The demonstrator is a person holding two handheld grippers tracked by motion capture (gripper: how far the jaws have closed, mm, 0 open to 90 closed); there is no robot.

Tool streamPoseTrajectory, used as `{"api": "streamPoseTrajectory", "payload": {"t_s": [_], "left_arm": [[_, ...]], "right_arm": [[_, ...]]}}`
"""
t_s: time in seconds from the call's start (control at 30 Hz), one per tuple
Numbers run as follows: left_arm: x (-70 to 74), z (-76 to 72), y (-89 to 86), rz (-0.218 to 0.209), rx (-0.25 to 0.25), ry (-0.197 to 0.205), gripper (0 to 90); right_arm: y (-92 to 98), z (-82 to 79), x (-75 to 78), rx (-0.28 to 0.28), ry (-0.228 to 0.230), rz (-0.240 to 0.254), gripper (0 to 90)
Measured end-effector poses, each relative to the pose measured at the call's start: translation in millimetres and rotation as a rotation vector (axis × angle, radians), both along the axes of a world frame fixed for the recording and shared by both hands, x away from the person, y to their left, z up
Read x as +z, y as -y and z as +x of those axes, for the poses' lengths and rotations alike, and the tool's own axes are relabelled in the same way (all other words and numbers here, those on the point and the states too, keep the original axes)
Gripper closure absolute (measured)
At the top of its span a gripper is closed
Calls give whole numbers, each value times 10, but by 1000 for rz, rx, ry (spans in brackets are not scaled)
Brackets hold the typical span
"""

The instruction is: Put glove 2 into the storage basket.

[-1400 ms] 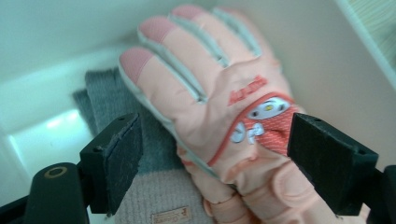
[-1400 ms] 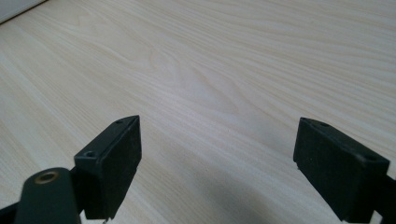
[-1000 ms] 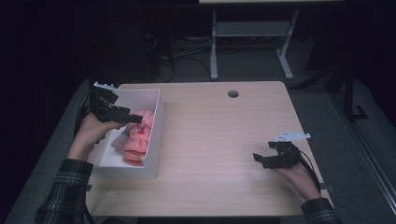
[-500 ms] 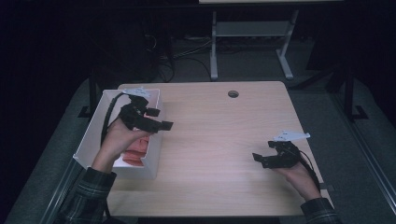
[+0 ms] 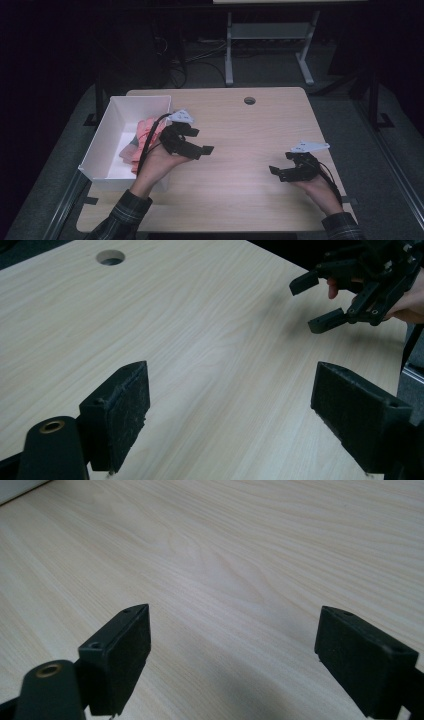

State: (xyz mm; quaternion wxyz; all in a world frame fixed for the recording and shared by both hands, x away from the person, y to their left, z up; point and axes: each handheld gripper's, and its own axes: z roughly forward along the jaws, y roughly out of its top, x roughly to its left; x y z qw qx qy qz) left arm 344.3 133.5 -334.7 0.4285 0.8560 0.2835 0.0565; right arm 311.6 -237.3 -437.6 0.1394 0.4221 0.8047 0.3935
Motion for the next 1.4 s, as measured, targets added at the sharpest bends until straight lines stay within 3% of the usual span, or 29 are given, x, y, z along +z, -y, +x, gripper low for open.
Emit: {"api": "streamPoseTrajectory", "payload": {"t_s": [0.27,0.37,0.5,0.63,0.97,1.07,1.1,1.4], "left_arm": [[-304,-84,238,8,-37,4,153],[-495,-115,321,41,-47,7,153],[-648,-137,357,67,-59,18,153],[-763,-144,351,60,-63,8,153],[-989,-163,368,46,-76,15,153],[-1029,-160,385,59,-77,28,153],[-1065,-158,398,82,-84,33,153],[-1137,-149,425,98,-92,8,153]], "right_arm": [[-10,-16,-32,4,9,-7,136],[-13,-20,-43,4,11,-11,135],[-16,-19,-61,3,9,-9,135],[-1,-25,-74,-3,10,-9,134],[6,-72,-117,-11,6,-26,134],[-2,-74,-128,-12,6,-33,134],[-14,-79,-136,-11,1,-39,134],[-36,-87,-146,-4,4,-45,134]]}}
